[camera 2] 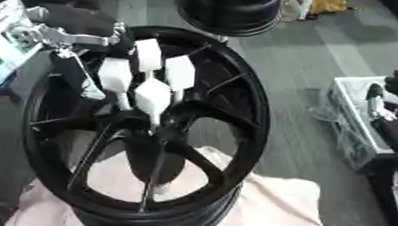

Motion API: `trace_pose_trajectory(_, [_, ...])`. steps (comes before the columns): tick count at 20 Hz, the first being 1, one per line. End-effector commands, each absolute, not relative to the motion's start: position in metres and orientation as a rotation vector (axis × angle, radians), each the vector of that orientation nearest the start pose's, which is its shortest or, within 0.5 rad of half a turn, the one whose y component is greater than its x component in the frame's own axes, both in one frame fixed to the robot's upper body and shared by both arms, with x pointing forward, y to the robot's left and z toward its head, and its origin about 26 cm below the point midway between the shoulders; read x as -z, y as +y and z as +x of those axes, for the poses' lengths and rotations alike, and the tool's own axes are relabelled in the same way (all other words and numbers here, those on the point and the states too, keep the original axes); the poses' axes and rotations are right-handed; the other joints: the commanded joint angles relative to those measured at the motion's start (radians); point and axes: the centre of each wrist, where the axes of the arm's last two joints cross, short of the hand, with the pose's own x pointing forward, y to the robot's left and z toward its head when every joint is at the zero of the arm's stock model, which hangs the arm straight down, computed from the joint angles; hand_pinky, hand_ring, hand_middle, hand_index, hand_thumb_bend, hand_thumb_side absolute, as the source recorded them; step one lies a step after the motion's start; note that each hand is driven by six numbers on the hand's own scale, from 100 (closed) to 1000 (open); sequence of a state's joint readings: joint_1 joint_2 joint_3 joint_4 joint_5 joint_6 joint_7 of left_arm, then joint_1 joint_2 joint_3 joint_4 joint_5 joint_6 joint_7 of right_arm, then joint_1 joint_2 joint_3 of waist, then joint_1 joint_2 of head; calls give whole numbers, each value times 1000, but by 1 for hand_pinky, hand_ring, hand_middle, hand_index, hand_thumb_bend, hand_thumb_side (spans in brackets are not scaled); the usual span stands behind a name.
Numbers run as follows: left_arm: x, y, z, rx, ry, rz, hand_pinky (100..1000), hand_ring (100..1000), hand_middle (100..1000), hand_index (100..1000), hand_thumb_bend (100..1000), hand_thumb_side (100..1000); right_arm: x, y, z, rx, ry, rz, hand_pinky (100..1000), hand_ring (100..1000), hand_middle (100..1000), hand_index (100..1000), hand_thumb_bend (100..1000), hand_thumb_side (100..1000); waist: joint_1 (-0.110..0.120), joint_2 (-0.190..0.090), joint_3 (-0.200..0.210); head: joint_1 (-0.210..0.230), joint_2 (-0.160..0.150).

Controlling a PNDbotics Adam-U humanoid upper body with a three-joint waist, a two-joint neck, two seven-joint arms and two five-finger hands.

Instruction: Pull the pin out of the wheel hub.

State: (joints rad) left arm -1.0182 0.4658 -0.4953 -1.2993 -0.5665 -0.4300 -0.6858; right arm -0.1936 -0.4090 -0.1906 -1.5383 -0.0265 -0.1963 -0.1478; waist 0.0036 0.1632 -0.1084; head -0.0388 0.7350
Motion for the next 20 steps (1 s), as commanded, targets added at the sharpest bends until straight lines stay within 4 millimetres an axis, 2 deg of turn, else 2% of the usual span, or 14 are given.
trace_pose_trajectory(1, [-277, 161, 429, -2728, 1955, -582, 464, 293, 360, 621, 322, 128, -97, -383, 321, -69, -1986, -527, 714, 862, 771, 861, 223, 395, -2, -16, 0, -4, -11])
trace_pose_trajectory(7, [-295, 166, 423, -2684, 1956, -627, 465, 293, 358, 620, 310, 121, -98, -383, 321, -70, -1986, -529, 714, 862, 771, 861, 220, 396, 2, -19, 0, -6, -13])
trace_pose_trajectory(12, [-320, 181, 417, -2603, 2048, -665, 462, 286, 352, 616, 308, 129, -97, -384, 320, -71, -1983, -535, 715, 863, 771, 861, 217, 397, 6, -22, 3, -10, -14])
trace_pose_trajectory(16, [-343, 204, 411, -2512, 2184, -729, 461, 277, 345, 609, 304, 126, -97, -386, 320, -69, -1980, -541, 715, 863, 771, 862, 213, 398, 6, -25, 6, -13, -16])
trace_pose_trajectory(20, [-369, 240, 401, -2388, 2319, -892, 465, 278, 349, 611, 309, 119, -96, -387, 319, -64, -1974, -550, 715, 863, 771, 862, 209, 401, 6, -25, 18, -21, -20])
